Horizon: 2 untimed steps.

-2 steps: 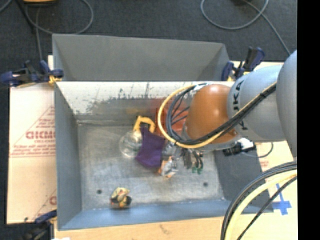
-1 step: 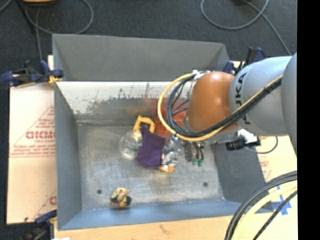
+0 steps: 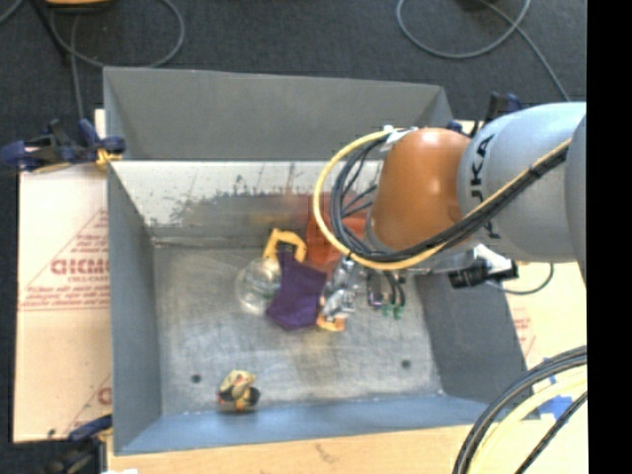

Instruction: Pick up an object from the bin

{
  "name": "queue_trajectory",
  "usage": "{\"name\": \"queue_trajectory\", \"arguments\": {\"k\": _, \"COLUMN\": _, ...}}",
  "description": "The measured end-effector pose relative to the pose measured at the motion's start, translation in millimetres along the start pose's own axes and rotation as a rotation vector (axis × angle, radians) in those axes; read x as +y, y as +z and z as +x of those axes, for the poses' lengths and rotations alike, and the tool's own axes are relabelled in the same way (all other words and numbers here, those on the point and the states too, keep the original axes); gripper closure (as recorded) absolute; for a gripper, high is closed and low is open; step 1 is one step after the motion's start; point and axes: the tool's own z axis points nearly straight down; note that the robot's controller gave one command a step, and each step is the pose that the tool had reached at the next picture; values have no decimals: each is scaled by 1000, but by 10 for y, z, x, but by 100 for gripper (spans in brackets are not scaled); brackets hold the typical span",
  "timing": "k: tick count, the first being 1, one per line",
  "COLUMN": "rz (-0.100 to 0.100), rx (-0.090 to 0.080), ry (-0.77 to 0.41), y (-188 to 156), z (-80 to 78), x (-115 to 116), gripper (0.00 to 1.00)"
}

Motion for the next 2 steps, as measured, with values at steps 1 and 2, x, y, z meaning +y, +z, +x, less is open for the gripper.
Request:
{"name": "queue_trajectory", "arguments": {"k": 1, "rz": 2, "rx": 5, "ry": -79, "y": 20, "z": 272, "x": -328, "gripper": 100}}
{"name": "queue_trajectory", "arguments": {"k": 2, "rz": 4, "rx": 9, "ry": -107, "y": 46, "z": 385, "x": -476, "gripper": 100}}
